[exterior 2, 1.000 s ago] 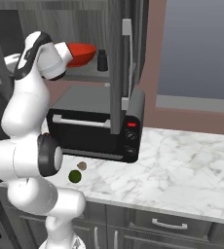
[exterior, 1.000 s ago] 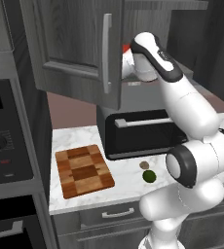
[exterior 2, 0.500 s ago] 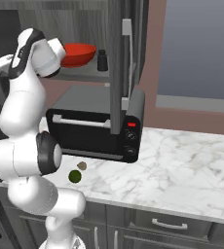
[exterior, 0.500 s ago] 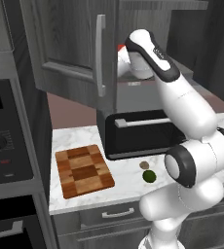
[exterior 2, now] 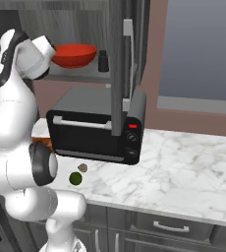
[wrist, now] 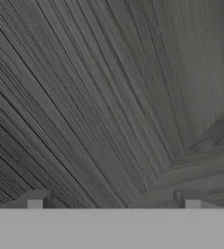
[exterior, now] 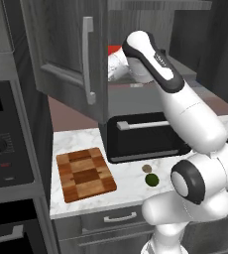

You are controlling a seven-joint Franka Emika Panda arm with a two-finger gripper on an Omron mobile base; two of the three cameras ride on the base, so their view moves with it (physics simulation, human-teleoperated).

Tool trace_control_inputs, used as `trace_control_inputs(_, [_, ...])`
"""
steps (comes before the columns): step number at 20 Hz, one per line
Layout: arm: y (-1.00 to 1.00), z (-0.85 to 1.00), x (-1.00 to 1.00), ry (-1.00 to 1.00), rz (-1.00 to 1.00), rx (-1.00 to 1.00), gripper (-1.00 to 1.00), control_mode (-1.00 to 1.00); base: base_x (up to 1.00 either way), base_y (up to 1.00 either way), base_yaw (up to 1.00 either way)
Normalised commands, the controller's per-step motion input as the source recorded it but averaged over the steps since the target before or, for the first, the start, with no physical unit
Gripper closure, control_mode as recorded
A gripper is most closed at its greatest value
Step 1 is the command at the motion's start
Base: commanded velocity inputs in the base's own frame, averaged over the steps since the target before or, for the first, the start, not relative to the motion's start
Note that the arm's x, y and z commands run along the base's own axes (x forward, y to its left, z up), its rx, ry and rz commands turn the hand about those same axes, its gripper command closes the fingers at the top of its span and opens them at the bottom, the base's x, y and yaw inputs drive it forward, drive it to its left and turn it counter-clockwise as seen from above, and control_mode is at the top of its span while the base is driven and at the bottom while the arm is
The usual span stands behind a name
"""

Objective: Open the cabinet. Place the bowl and condiment on the counter. Then place the lime and garlic on the cutting board.

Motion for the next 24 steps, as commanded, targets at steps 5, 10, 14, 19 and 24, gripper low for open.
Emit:
trace_control_inputs(5, [0.28, 0.00, -0.24, -0.14, 0.00, 0.00, -1.00, -1.00, 0.00, 0.00, 0.00])
trace_control_inputs(10, [0.33, 0.00, -0.21, -0.12, 0.00, 0.00, -1.00, -1.00, 0.00, 0.00, 0.00])
trace_control_inputs(14, [0.34, 0.00, -0.19, -0.11, 0.00, 0.00, -1.00, -1.00, 0.00, 0.00, 0.00])
trace_control_inputs(19, [0.31, 0.00, -0.20, -0.12, 0.00, 0.00, -1.00, -1.00, 0.00, 0.00, 0.00])
trace_control_inputs(24, [0.29, 0.00, -0.20, -0.12, 0.00, 0.00, -1.00, -1.00, 0.00, 0.00, 0.00])
